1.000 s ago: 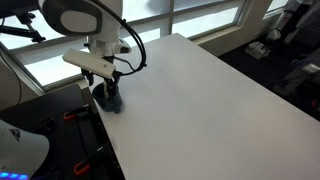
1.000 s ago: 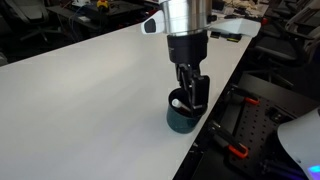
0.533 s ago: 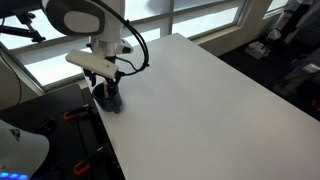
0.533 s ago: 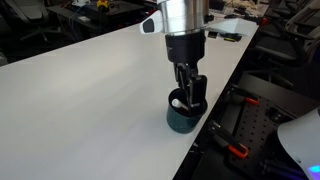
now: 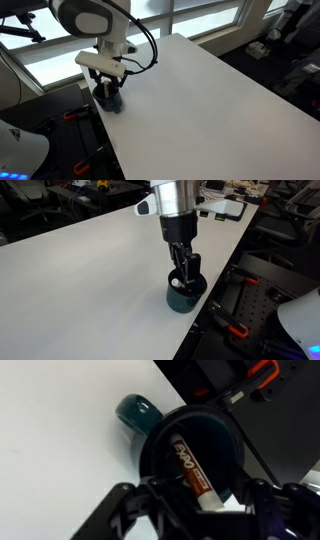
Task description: Remove the marker from the cup and put it on the table
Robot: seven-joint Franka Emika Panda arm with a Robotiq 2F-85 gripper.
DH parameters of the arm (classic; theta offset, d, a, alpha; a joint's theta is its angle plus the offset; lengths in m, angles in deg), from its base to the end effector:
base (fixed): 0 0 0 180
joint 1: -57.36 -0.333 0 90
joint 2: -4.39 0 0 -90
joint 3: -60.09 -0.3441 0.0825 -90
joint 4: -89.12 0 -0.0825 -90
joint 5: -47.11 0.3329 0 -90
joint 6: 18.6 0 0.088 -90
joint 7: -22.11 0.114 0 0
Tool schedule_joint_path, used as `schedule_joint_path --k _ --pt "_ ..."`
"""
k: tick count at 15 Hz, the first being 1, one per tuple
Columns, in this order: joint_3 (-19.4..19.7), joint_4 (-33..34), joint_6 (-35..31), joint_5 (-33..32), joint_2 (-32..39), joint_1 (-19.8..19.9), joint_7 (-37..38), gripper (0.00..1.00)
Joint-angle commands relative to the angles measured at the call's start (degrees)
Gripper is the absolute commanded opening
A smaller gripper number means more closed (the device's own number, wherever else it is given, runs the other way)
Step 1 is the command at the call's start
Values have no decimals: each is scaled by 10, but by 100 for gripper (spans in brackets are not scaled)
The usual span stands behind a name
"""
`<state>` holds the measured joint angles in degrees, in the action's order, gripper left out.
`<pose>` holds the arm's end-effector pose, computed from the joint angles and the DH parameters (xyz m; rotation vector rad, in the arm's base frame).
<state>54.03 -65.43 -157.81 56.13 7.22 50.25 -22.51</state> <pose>0.3421 0.0817 0.2614 -2.6659 -1.2447 0.4165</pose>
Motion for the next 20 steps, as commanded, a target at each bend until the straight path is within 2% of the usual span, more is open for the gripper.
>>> schedule_joint_path --k 1,4,5,6,7,8,10,11,12,13,16,20 --pt "-7 14 -24 -41 29 4 5 58" --pt "-11 23 -27 -62 42 4 4 54" --pt "-13 24 -26 -65 42 5 0 42" --pt "-14 24 -26 -67 42 5 -3 44" --pt "-16 25 -26 -69 42 5 -6 41" --pt "-18 22 -32 -69 42 5 -11 25" --pt "-22 11 -59 -70 36 5 -21 16" --pt "-25 2 -82 -67 31 5 -31 5" --pt "-27 -4 -100 -62 30 6 -46 0" --pt "-31 -10 -117 -59 26 6 -58 4" --pt "-40 -24 -150 -36 21 8 -105 5" --pt "-47 -30 -145 22 14 12 -163 5"
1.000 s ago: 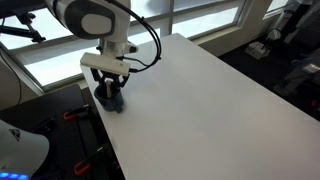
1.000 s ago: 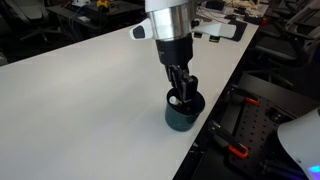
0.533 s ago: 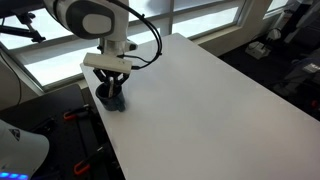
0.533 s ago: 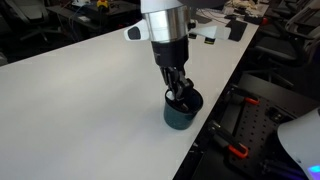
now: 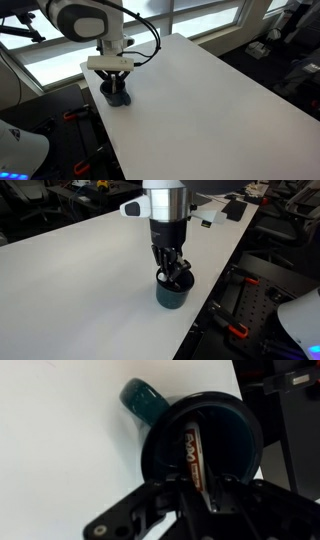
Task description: Remove the marker from the cup and put it on the table
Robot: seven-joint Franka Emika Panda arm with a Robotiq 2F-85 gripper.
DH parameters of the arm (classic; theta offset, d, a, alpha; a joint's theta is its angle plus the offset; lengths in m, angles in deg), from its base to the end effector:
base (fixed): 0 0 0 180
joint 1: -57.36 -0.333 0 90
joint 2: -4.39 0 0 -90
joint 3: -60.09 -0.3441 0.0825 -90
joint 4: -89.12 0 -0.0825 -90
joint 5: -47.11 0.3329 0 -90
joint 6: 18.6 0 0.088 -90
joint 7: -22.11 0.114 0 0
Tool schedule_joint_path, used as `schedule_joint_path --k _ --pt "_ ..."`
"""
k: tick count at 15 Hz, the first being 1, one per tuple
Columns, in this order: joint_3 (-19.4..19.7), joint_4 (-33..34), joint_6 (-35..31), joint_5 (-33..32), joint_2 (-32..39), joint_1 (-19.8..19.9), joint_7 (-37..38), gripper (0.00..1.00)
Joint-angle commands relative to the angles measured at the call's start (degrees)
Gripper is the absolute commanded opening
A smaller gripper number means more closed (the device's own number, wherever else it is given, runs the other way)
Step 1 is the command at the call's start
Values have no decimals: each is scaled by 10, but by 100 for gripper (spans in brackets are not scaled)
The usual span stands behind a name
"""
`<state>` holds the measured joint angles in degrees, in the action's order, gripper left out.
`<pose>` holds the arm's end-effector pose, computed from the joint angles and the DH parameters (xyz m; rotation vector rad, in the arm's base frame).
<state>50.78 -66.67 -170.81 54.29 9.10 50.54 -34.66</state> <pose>0.3560 0.1006 0.2577 -2.5340 -1.6560 0.1714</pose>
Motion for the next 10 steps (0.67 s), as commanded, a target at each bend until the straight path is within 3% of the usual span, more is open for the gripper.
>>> schedule_joint_path --k 1,6,10 --pt "-15 -17 -8 53 -5 9 -50 5" --pt "-14 -17 35 87 -28 10 -55 5" --pt "-7 -20 106 91 -77 7 -40 5"
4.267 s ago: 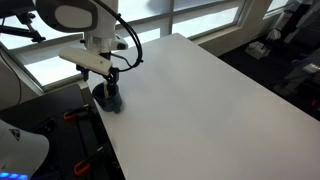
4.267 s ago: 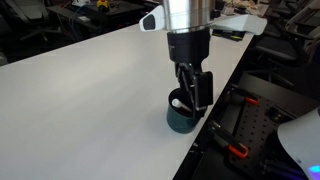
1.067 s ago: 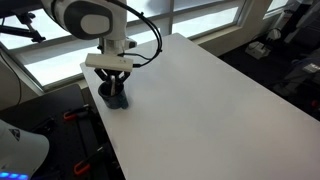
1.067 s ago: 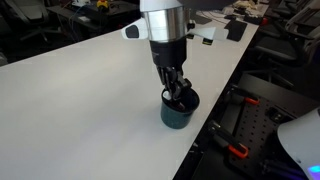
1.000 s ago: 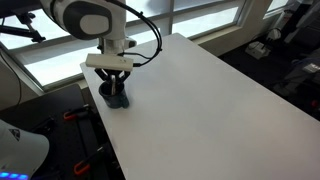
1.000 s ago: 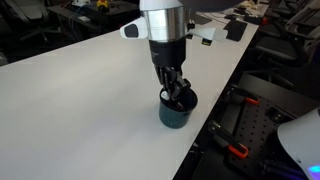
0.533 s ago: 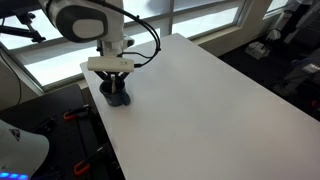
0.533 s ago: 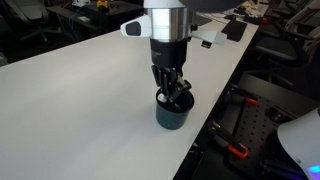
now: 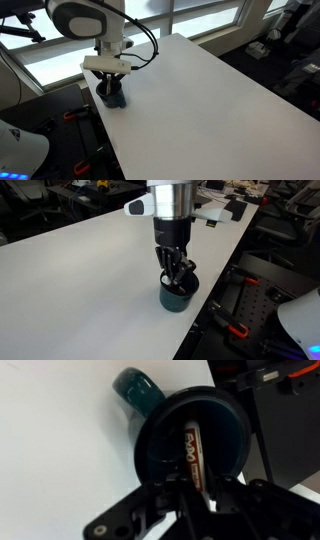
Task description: Remove the marker from the cup and put it on the table
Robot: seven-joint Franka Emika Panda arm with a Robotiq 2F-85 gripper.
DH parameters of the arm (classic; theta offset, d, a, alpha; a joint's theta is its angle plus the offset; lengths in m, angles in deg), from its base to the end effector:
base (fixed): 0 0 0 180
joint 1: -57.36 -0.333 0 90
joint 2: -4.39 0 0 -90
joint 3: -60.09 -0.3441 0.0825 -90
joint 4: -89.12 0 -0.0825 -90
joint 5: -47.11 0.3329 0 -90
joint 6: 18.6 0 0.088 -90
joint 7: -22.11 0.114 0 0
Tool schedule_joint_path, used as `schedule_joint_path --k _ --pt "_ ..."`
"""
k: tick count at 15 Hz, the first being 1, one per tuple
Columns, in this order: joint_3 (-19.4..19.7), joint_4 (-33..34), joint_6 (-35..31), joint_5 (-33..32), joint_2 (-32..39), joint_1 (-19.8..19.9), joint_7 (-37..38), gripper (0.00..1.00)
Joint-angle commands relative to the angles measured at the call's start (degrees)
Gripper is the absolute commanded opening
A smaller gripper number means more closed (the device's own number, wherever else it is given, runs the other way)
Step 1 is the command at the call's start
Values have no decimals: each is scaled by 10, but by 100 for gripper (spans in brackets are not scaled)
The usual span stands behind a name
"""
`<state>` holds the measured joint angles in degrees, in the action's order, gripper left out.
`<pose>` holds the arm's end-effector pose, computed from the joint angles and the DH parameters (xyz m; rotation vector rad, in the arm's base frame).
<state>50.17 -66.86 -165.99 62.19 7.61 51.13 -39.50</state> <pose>0.3461 0.0974 0.2605 -2.4878 -1.5619 0.2058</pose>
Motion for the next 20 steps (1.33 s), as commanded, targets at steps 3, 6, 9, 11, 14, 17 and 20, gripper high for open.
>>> schedule_joint_path --k 3,6,9,11,14,17,20 --pt "10 -24 116 6 -116 -7 30 5" --pt "27 -19 170 -8 -171 -10 64 5" --pt "50 -4 220 -34 -211 -1 109 5" --pt "67 18 253 -79 -215 16 158 5" --pt "92 54 290 -143 -205 40 226 5" --pt "114 98 320 -189 -172 60 275 5" --pt "135 150 334 -208 -104 71 287 5"
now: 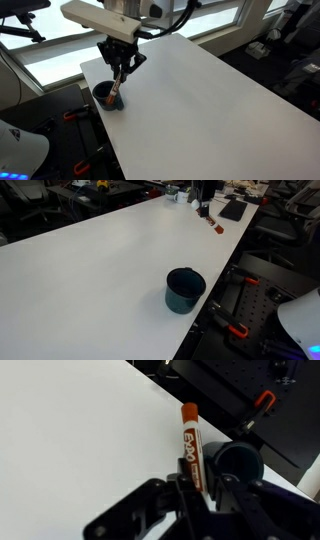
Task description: Remove the marker from the cup and put it on the table
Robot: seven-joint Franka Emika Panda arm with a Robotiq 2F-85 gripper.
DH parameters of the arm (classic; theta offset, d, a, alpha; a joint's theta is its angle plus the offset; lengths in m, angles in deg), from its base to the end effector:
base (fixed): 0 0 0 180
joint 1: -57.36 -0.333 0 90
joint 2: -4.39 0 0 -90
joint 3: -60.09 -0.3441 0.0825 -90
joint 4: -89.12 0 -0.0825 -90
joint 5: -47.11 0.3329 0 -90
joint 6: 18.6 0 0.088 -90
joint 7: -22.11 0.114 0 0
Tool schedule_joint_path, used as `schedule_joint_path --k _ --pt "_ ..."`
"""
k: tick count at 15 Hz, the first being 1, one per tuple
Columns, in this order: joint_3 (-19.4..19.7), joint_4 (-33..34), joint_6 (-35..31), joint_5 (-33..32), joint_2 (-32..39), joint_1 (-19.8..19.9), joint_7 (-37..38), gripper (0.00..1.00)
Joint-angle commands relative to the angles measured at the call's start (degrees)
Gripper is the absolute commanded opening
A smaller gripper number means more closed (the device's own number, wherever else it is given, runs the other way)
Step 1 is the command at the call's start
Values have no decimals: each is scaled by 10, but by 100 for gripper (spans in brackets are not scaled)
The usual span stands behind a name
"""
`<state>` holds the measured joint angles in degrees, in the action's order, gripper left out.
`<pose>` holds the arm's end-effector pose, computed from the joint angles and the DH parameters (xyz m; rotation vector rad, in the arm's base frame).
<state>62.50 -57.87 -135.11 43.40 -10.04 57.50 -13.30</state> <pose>0.3478 -0.0197 0.3885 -2.9187 -0.9243 0.4297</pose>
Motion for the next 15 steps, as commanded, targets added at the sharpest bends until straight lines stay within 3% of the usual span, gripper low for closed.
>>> schedule_joint_path --k 1,4,10,15 --pt "17 76 19 -24 99 10 21 5" --pt "20 105 -26 -20 168 15 1 5" --pt "-7 136 -181 -3 287 27 -20 5" --pt "-44 174 -173 48 349 61 -76 5"
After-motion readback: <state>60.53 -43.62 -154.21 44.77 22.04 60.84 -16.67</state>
